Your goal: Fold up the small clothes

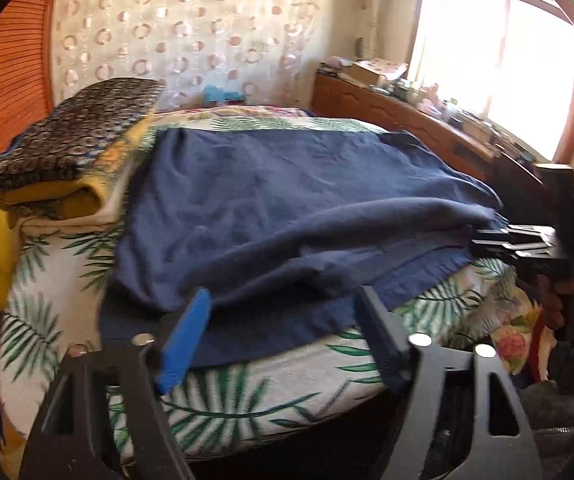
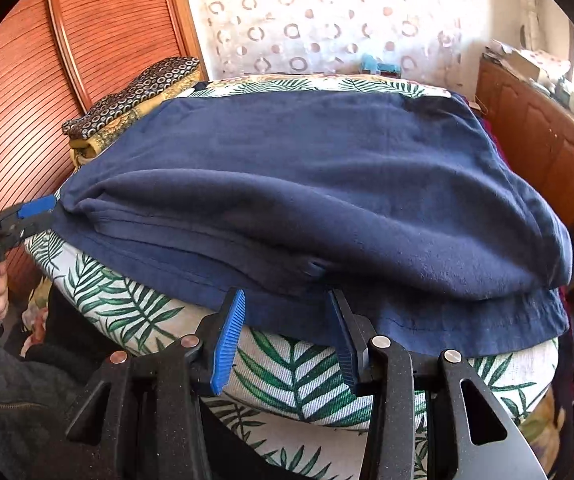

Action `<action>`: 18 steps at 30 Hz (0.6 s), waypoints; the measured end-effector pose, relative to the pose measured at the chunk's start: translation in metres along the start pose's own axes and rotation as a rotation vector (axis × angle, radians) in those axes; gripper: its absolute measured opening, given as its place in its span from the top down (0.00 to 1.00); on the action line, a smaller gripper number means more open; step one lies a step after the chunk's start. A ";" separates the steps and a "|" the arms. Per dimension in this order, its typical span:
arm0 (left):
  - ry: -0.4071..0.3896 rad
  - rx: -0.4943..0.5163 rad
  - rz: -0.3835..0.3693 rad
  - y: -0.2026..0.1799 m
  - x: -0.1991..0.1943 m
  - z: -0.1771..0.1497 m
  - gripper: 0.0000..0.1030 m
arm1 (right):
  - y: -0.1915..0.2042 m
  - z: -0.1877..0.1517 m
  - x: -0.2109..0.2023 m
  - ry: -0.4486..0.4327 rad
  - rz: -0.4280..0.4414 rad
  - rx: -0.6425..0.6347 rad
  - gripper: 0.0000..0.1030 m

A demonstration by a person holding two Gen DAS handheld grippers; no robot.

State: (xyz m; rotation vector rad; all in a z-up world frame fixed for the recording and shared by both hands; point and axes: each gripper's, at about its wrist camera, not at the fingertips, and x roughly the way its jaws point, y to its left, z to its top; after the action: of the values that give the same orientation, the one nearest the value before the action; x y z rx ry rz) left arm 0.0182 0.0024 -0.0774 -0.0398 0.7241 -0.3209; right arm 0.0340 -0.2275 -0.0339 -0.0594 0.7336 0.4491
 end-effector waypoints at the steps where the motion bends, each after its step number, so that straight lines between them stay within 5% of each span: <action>1: 0.012 0.007 -0.011 -0.003 0.004 0.001 0.44 | 0.000 -0.004 -0.005 -0.008 0.003 0.004 0.57; 3: 0.043 0.011 -0.056 -0.009 0.013 0.000 0.61 | 0.001 -0.003 0.000 -0.017 0.004 0.012 0.66; 6: 0.115 0.005 -0.103 -0.014 0.036 0.001 0.64 | 0.003 -0.004 0.004 -0.024 0.000 0.015 0.79; 10: 0.115 0.009 -0.099 -0.020 0.044 0.009 0.64 | 0.007 -0.005 0.004 -0.027 -0.006 -0.004 0.94; 14: 0.121 0.024 -0.098 -0.026 0.050 0.011 0.67 | 0.007 -0.006 -0.001 -0.050 0.016 -0.005 0.97; 16: 0.126 0.038 -0.097 -0.029 0.050 0.010 0.86 | 0.007 -0.007 -0.005 -0.070 0.026 0.000 0.98; 18: 0.116 0.041 -0.103 -0.029 0.043 0.011 0.89 | 0.007 -0.008 -0.010 -0.081 0.033 0.001 0.98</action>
State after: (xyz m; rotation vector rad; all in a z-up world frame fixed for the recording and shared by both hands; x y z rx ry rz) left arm 0.0479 -0.0394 -0.0928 -0.0196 0.8321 -0.4389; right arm 0.0197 -0.2263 -0.0328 -0.0282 0.6562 0.4802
